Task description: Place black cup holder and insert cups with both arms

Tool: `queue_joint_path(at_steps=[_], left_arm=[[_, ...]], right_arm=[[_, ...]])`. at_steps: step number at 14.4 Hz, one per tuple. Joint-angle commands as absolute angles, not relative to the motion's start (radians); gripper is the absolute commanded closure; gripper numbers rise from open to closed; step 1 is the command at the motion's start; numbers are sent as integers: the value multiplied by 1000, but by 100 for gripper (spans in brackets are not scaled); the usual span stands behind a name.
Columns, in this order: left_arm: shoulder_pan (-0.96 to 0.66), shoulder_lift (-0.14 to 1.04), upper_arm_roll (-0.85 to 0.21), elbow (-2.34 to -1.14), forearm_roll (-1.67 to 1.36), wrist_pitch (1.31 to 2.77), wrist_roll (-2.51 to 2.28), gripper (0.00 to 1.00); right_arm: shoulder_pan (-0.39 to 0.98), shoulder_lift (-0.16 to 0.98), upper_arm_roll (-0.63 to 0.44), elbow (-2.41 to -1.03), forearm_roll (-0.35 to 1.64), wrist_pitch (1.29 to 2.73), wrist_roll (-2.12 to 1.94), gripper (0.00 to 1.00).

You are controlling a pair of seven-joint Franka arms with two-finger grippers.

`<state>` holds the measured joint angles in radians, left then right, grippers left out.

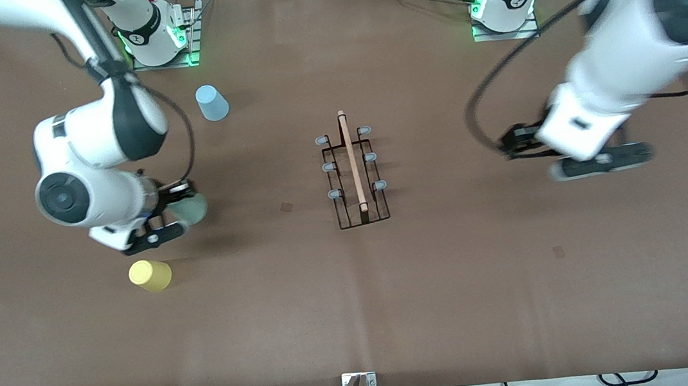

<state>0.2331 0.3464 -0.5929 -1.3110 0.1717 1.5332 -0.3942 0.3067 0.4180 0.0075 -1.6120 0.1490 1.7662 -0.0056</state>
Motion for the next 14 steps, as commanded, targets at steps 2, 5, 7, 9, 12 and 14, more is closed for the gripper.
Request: queue_joint_path(at_steps=[2,5,7,9,12,14], left_arm=[[233,356,-606,-1295,163,1505,-328,0],[226,353,-591,-1263,178,1497,-325,0],[201,277,-479,-1340,164,1517,-228,0],[115,166,-239,-1507,58,1615,-84,0],[-9,48,-30,-1705,-34,1727,-49,0],[-8,40,-25,-1723,-34,1724,-58,0]], right_arm=[[425,431,2,-1579,230,1759,173,77],[518,446,2,-1531,233,1758,302,77],[567,446,2,-1519,235,1758,360,77],[603,446,3,-1509,238,1761,400,77],[659,472,3,-1499,270,1766,440,77],[675,489,3,-1491,272,1766,440,77]])
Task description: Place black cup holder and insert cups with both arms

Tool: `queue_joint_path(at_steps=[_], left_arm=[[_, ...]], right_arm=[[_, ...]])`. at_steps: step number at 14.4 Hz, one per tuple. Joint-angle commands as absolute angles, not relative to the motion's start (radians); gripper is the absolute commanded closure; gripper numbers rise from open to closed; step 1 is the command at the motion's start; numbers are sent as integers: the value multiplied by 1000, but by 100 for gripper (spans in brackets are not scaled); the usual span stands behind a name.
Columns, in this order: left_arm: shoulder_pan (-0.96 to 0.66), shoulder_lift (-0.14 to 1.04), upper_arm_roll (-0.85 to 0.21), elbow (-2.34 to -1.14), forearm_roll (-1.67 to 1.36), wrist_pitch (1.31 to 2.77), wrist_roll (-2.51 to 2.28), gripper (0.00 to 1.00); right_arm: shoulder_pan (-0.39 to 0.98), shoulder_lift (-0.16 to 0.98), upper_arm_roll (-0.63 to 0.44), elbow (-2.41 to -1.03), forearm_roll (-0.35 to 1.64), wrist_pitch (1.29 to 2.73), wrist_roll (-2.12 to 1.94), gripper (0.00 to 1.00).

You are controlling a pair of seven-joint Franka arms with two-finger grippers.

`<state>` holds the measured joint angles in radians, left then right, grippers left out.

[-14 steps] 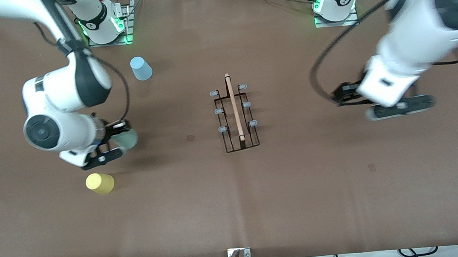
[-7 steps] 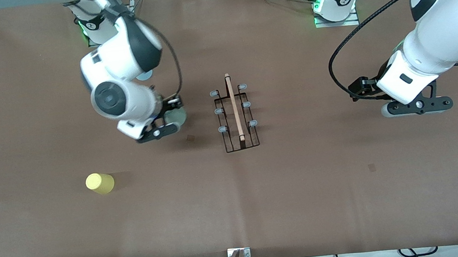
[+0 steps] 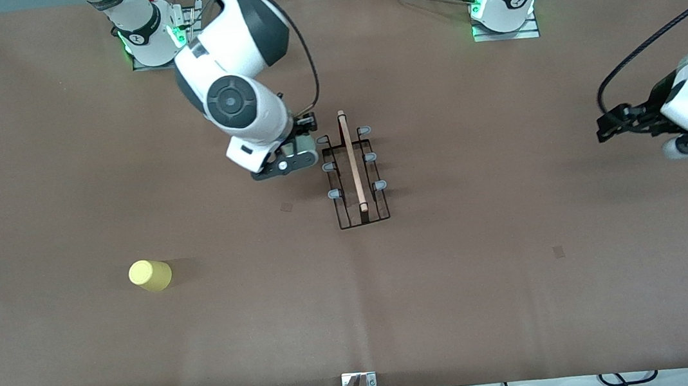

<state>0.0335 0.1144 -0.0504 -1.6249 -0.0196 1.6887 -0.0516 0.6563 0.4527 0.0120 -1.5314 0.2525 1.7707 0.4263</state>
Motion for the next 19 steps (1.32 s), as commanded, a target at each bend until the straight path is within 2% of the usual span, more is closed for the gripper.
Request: queue_joint_path(at_steps=[1,3,8,19], left_arm=[[-3,49,-25,-1709,-31,1733,-67,0],[-6,74,-29,-1657,24,1721,-72,0],[-14,66,-43,-1647,28,1657,-195,0],[-12,74,-43,-1632,28,1663,-195,0]], right_arm=[[678,494,3,-1491,273,1769,439,77],[698,499,3,-1490,275,1776,440,77],[725,511,3,-1489,304,1818,454,77],[746,569,3,-1489,301,1836,437,77]])
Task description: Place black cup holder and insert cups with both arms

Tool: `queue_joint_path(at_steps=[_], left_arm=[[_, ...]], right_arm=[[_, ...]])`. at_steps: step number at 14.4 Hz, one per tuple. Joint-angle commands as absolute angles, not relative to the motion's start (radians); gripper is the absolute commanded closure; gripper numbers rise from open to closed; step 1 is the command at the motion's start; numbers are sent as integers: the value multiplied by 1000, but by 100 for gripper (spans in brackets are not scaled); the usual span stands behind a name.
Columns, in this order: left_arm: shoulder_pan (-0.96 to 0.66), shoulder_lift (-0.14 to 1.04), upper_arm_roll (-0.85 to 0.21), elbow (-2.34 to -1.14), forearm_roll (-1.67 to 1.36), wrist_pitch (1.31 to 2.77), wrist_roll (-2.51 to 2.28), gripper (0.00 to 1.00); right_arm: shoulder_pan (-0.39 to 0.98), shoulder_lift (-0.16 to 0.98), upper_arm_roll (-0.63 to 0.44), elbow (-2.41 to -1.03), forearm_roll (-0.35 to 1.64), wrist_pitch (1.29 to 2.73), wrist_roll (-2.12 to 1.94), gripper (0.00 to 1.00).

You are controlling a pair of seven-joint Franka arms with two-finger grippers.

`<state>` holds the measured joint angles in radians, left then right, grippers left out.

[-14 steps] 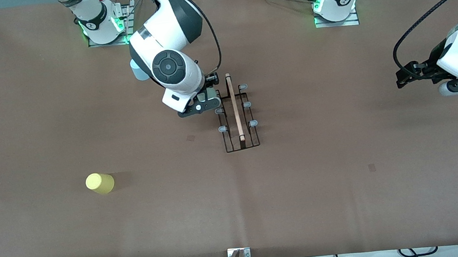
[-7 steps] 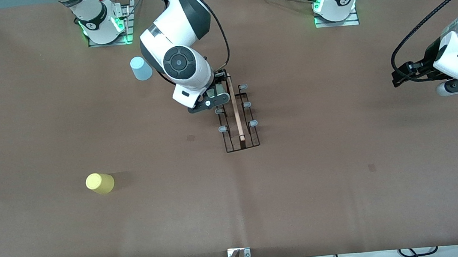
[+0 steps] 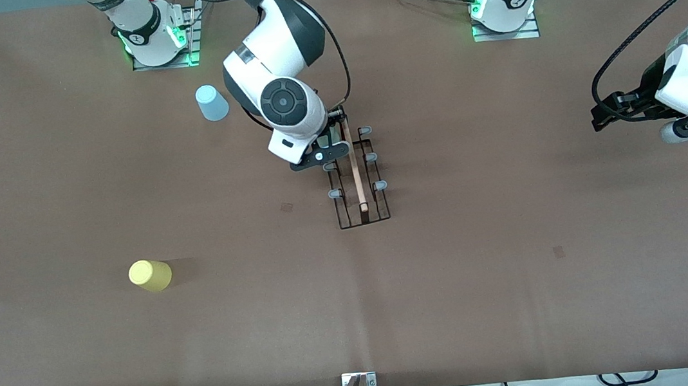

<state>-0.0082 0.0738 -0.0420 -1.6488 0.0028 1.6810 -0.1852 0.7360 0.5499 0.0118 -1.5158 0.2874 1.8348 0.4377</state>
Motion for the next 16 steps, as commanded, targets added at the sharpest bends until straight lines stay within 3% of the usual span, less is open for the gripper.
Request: queue_joint_path(at_steps=[1,2,3,4,5,10,16], left_arm=[[-14,72,-43,-1632,26,1663,-195,0],[-14,72,-43,-1632,25,1663,-195,0],[-12,74,-41,-1632,23,1663,-193,0],[-11,74,-41,-1632,23,1664,-193,0],[-12,74,-41,-1632,23,1664,-193,0],[-12,74,-43,-1632,23,1664,-193,0],[-11,74,-41,-1631,23,1664,-193,0]], right_arm=[[747,572,3,-1489,298,1836,437,77],[746,581,3,-1489,296,1836,437,76],[747,586,3,-1489,295,1841,439,65],[747,584,3,-1489,296,1850,452,9],[747,581,3,-1489,299,1851,453,0],[726,546,-15,-1392,285,1801,578,0],[634,534,-228,-1381,250,1761,496,0]])
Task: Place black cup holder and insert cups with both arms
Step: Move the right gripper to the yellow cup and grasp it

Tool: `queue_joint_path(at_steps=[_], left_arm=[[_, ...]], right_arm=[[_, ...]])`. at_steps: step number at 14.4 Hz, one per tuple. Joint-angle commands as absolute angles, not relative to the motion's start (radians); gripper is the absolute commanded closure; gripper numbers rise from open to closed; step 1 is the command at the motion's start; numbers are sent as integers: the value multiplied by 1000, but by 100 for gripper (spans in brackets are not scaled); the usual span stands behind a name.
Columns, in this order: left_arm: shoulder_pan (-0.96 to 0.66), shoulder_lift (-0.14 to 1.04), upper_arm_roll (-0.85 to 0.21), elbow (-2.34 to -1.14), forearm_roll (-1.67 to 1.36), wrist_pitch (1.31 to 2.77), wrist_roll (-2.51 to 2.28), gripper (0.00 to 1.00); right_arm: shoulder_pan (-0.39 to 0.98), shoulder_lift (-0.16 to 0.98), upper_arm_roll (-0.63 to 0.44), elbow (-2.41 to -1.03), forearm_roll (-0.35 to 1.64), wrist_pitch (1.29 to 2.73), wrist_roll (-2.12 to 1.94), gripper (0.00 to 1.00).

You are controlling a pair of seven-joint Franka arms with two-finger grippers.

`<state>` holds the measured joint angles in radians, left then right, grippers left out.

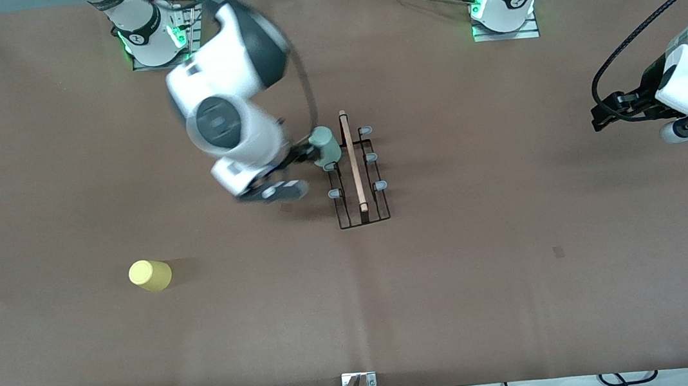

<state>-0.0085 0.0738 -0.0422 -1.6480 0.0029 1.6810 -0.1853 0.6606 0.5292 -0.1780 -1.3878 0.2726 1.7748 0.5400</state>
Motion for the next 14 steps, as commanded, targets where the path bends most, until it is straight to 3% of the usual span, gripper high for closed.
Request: queue_joint_path(at_steps=[1,9,14], left_arm=[[-11,74,-41,-1631,23,1664,-193,0],[-9,74,-41,-1631,23,1664,-193,0],[-8,74,-43,-1632,23,1663,-193,0]], right_arm=[[597,547,-253,-1381,244,1764,459,0],[287,690,-261,-1382,222,1925,109,0],[270,755,-261,-1382,190,2034,-64,0]])
